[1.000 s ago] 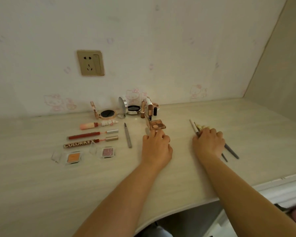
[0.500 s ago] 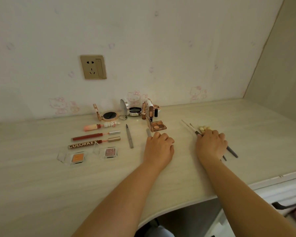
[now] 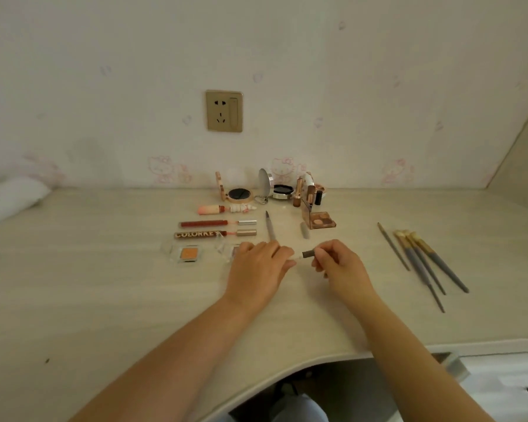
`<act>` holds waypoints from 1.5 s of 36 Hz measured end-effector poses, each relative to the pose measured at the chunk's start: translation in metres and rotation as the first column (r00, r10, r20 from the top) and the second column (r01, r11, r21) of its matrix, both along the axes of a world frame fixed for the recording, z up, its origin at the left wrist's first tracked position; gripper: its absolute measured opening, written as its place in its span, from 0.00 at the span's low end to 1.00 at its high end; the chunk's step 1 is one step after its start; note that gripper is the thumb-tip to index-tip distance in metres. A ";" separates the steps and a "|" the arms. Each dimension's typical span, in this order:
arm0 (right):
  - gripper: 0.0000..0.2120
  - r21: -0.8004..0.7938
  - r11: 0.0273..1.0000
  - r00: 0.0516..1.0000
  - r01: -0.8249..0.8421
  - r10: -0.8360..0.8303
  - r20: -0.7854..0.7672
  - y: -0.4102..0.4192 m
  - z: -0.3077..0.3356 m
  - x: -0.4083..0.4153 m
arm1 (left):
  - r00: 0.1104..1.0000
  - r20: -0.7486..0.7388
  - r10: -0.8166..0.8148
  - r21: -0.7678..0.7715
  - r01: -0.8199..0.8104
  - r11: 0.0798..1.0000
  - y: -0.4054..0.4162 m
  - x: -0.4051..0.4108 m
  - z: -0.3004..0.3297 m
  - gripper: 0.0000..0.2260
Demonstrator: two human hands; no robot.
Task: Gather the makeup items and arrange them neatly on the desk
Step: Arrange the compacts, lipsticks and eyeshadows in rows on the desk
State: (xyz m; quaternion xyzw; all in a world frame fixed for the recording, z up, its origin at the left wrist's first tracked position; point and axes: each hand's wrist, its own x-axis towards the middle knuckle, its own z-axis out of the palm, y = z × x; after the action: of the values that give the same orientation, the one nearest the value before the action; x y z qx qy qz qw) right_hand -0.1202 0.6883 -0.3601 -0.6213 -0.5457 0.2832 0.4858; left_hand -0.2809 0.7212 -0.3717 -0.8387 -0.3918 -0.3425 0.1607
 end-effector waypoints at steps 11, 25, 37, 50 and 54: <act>0.15 -0.001 1.000 0.965 0.004 -0.004 -0.261 0.022 -0.012 -0.060 | 0.977 0.097 0.188 -0.383 -0.138 0.914 -0.012 -0.019 -0.008 0.17; 0.18 0.039 0.999 0.908 0.021 -0.003 -0.420 0.030 -0.028 -0.051 | 0.939 0.278 0.204 -0.718 0.062 0.693 -0.021 0.001 0.006 0.19; 0.14 0.002 0.967 0.832 0.255 -0.218 -0.510 0.030 -0.018 -0.018 | 0.807 0.524 0.274 -0.767 0.307 0.563 -0.017 -0.014 0.002 0.16; 0.04 -0.060 0.927 0.926 0.370 -0.373 -0.056 0.047 -0.013 -0.011 | 0.842 0.479 0.249 -0.718 0.212 0.663 -0.006 0.014 0.010 0.09; 0.04 -0.009 0.924 0.919 0.382 -0.379 0.111 0.048 -0.016 -0.012 | 0.924 0.332 0.191 -0.645 0.075 0.760 0.003 0.031 0.003 0.13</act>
State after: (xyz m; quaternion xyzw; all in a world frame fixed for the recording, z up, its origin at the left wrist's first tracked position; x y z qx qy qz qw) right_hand -0.1325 0.7363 -0.3762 -0.7372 -0.4355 0.1580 0.4919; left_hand -0.2495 0.7242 -0.3684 -0.7471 -0.5353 -0.3358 -0.2063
